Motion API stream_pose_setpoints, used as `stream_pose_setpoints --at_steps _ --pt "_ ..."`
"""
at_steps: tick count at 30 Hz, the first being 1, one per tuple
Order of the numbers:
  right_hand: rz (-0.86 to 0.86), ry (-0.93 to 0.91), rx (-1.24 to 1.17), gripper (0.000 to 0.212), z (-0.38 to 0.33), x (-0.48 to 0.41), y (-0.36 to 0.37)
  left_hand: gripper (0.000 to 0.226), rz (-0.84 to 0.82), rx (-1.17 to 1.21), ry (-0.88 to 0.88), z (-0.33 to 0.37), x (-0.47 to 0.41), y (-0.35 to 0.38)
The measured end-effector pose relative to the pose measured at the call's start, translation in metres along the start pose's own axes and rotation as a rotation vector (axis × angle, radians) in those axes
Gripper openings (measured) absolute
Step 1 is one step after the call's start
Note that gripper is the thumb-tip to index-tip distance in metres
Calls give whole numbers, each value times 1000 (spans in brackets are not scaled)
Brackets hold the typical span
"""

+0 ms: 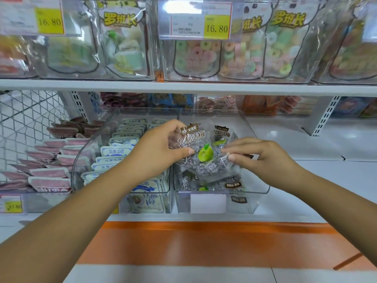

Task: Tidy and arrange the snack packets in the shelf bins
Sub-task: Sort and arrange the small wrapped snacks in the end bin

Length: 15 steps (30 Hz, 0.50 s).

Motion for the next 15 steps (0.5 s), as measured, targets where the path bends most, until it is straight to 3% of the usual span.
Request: stream_pose_setpoints --at_steps 7,10,15 --pt "169 274 -414 11 7 1 -6 28 -1 26 10 7 5 -5" --pt "201 317 -448 14 7 -3 -7 24 -21 57 7 8 7 -4" --pt "267 368 -469 10 11 -5 6 41 -44 50 -62 9 11 6"
Point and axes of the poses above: each hand's wrist, its own x-axis away from the middle knuckle, its own y-axis out of the palm, z = x × y, the point moved 7 cm from there along -x, towards the middle knuckle, and after that the axes turned 6 degrees about -x, right-handed, at the moved point
